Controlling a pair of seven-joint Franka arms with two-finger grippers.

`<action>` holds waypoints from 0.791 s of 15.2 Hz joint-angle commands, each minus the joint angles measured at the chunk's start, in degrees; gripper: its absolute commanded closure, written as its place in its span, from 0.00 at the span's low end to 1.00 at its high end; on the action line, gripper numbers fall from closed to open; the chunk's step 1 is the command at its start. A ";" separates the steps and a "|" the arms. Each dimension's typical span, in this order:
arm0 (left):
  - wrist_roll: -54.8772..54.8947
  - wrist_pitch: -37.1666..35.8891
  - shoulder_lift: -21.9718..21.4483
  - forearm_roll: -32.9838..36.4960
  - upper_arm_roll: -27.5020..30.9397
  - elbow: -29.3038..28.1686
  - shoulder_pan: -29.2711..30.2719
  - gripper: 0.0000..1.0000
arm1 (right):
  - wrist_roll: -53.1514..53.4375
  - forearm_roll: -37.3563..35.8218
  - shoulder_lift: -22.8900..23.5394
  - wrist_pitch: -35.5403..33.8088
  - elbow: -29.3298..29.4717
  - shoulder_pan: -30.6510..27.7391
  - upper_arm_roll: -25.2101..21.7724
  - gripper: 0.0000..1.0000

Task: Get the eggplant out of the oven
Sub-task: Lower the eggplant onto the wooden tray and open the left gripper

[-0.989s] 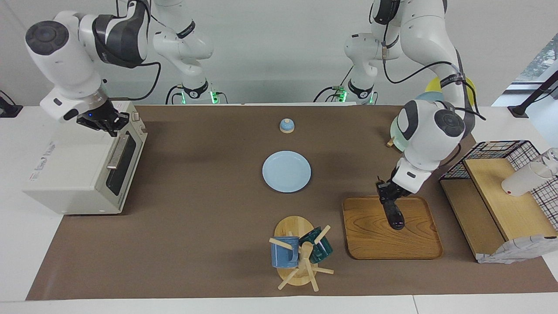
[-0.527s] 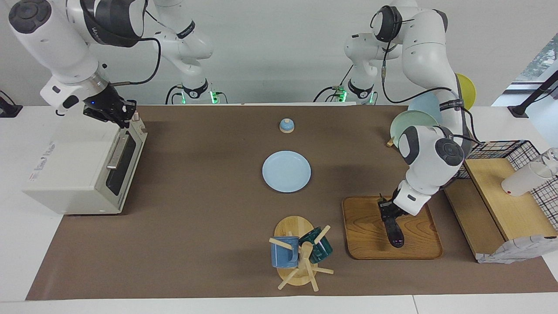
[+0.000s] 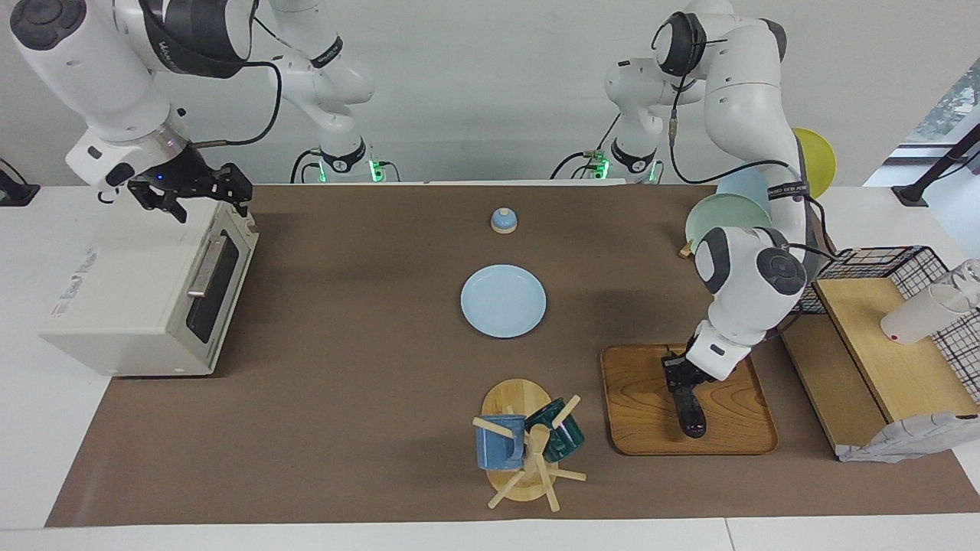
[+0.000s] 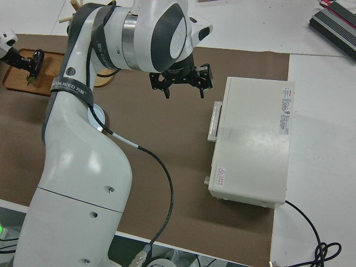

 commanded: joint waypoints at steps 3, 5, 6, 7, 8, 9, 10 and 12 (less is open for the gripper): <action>0.43 -1.35 -0.68 1.03 -0.17 0.87 0.26 0.00 | 6.70 1.09 -2.69 0.20 -2.39 1.38 0.15 0.00; 0.43 -5.13 -1.03 0.68 -0.08 2.89 0.61 0.00 | 6.44 1.18 -2.26 0.81 -2.38 1.73 0.06 0.00; 0.43 -6.89 -1.82 0.51 -0.08 3.51 1.05 0.00 | 6.70 1.18 -2.52 0.55 -2.38 2.95 -0.46 0.00; 0.34 -8.21 -2.96 0.50 -0.08 3.43 1.05 0.00 | 6.87 0.92 -2.61 0.29 -2.21 4.01 -0.81 0.00; 0.08 -9.35 -4.54 0.42 -0.08 3.25 1.22 0.00 | 6.88 0.74 -2.61 0.29 -2.12 4.19 -1.08 0.00; -0.18 -11.19 -6.12 0.50 -0.08 3.16 1.57 0.00 | 6.88 0.74 -2.61 0.37 -2.03 4.54 -1.86 0.00; -0.44 -12.78 -7.61 0.50 0.00 3.16 1.58 0.00 | 6.96 0.74 -2.61 0.55 -2.03 5.68 -3.00 0.00; -1.06 -15.94 -10.69 0.68 0.00 2.99 1.40 0.00 | 6.96 0.74 -2.69 0.55 -2.03 8.14 -5.81 0.00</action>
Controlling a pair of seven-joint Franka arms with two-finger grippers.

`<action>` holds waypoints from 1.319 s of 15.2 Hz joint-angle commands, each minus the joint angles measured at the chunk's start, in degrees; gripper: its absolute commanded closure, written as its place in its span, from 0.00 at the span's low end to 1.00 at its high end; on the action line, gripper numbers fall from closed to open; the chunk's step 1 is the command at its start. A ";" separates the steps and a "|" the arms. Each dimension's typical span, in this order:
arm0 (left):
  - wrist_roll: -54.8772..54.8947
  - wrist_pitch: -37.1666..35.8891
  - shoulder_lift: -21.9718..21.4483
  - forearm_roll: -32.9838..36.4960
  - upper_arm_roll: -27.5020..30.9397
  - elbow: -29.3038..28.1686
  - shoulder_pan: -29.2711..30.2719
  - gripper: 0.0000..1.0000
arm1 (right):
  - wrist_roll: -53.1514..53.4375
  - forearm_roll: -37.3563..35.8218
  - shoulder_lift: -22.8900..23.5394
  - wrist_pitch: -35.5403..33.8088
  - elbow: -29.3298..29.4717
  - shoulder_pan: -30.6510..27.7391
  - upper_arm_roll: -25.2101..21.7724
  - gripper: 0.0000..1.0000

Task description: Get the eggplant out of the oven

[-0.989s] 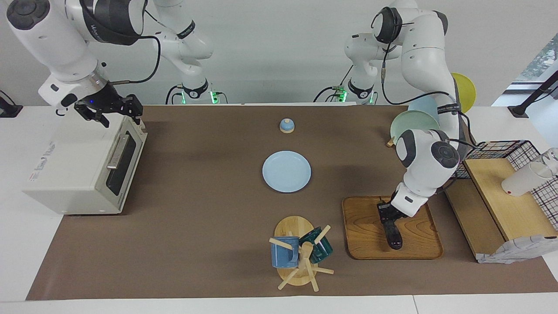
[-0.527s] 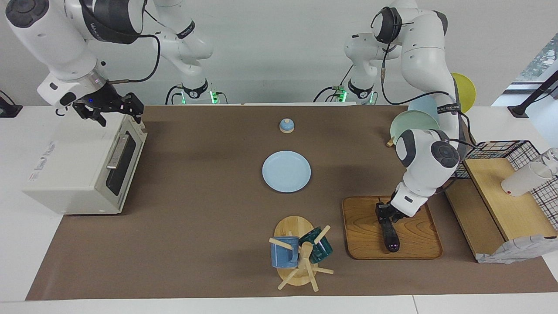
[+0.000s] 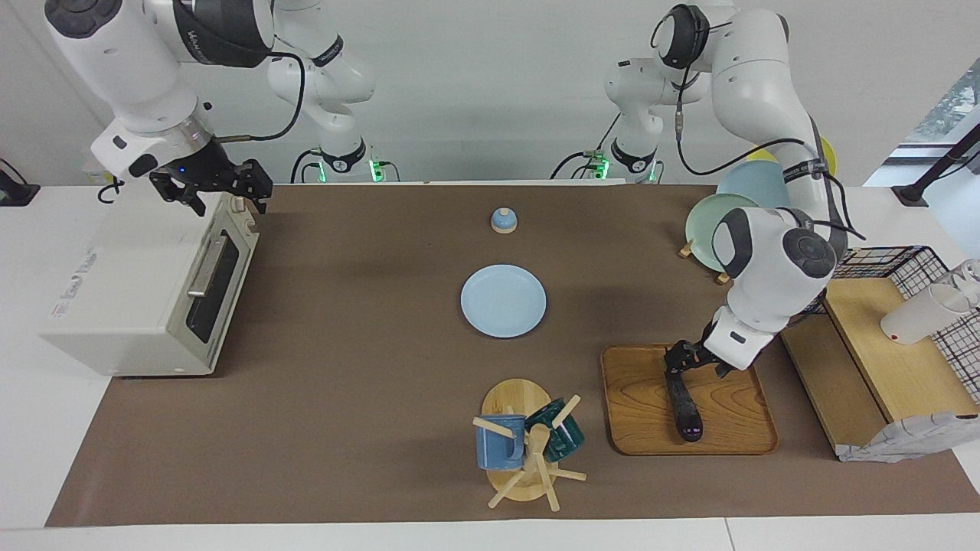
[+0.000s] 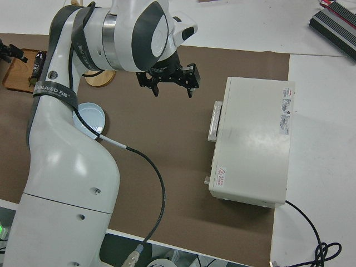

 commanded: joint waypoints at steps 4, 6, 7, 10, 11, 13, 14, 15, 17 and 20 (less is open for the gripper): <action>-1.16 -10.06 -9.34 0.85 -0.15 -1.07 0.46 0.00 | 0.74 0.83 -2.03 0.70 -1.50 2.41 -2.85 0.00; -1.25 -14.27 -12.59 1.03 -0.06 -1.24 0.37 0.00 | 0.66 0.92 -2.12 0.80 -1.50 2.41 -2.94 0.00; -1.16 -16.73 -14.52 1.12 -0.06 -1.59 0.37 0.00 | 0.66 0.92 -2.03 0.80 -1.50 2.50 -2.94 0.00; -0.99 -23.42 -21.20 1.12 -0.06 -3.96 0.37 0.00 | 1.79 1.45 -1.86 -1.21 -0.89 2.50 -3.29 0.00; -0.99 -25.09 -22.79 1.12 -0.06 -4.84 0.37 0.00 | 2.76 1.36 -1.68 -1.31 -0.45 2.50 -3.29 0.00; -1.25 -28.17 -25.86 1.12 -0.06 -7.29 0.37 0.00 | 2.85 1.36 -1.68 -1.14 -0.45 2.50 -3.38 0.00; -1.34 -28.79 -27.27 1.12 -0.15 -8.79 0.37 0.00 | 2.94 1.36 -1.77 -1.05 -0.53 2.50 -3.38 0.00; -1.34 -29.15 -28.77 1.12 -0.15 -10.80 0.37 0.00 | 3.03 1.36 -1.77 -0.96 -0.62 2.41 -3.38 0.00; -2.03 -29.06 -30.97 1.03 -0.24 -14.94 0.11 0.00 | 3.12 1.36 -1.77 -0.79 -0.80 2.24 -3.38 0.00; -4.23 -30.02 -30.54 0.42 -0.59 -14.09 0.02 0.00 | 2.77 1.36 -2.03 -1.05 -1.41 2.23 -3.29 0.00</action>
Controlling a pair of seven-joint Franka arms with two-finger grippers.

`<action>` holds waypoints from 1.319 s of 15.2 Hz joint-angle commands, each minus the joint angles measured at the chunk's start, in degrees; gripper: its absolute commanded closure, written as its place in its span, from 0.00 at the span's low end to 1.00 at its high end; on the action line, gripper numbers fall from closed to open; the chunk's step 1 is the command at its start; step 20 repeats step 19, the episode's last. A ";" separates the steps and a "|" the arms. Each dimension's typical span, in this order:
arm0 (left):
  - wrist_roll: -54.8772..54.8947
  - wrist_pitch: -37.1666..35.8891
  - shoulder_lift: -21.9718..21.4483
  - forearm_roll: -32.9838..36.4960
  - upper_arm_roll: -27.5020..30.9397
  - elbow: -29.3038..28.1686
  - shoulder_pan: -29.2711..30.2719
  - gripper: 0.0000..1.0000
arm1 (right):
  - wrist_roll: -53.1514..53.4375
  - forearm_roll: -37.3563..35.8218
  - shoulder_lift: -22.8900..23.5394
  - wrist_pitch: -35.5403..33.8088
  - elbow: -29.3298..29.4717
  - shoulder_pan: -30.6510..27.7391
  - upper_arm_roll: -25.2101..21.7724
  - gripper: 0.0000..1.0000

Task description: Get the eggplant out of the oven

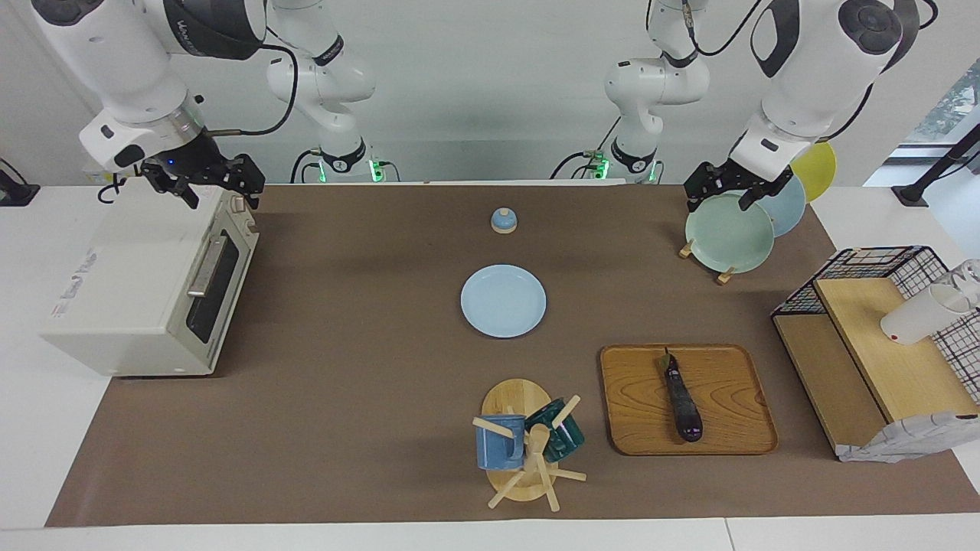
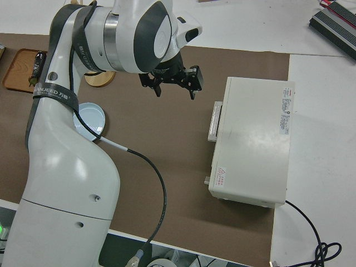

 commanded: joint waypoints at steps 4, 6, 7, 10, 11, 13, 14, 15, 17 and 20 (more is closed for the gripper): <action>-1.76 -6.48 0.31 -0.13 -1.65 5.02 0.73 0.00 | 0.78 1.36 -1.15 -0.14 -1.35 0.11 -0.37 0.00; -1.76 -6.22 0.49 -0.13 -3.75 5.21 2.47 0.00 | 0.78 1.36 -1.15 -0.14 -1.35 0.11 -0.37 0.00; -1.76 -6.14 0.40 -0.13 -4.55 5.21 3.10 0.00 | 0.78 1.36 -1.15 -0.14 -1.35 0.11 -0.37 0.00; -1.76 -5.78 0.49 -0.30 -4.30 5.04 2.75 0.00 | 0.69 1.45 -1.15 -0.14 -1.35 0.11 -0.37 0.00; -1.76 -5.70 0.49 -0.56 -4.21 5.03 2.58 0.00 | 0.69 1.36 -1.15 -0.14 -1.35 0.11 -0.37 0.00; -1.76 -4.74 0.75 -0.48 -4.03 5.21 2.40 0.00 | 0.69 1.36 -1.15 -0.14 -1.35 0.11 -0.37 0.00; -1.76 -4.21 0.75 -0.48 -4.03 5.21 2.49 0.00 | 0.69 1.36 -1.15 -0.14 -1.35 0.11 -0.37 0.00; -1.76 -4.11 0.75 -0.39 -4.03 5.21 2.40 0.00 | 0.69 1.45 -1.15 -0.14 -1.35 0.11 -0.37 0.00; -1.76 -4.11 0.67 -0.39 -4.03 5.21 2.40 0.00 | 0.69 1.36 -1.15 -0.14 -1.35 0.11 -0.37 0.00; -1.67 -4.11 0.67 -0.39 -4.03 5.21 2.40 0.00 | 0.69 1.36 -1.15 -0.14 -1.35 0.11 -0.37 0.00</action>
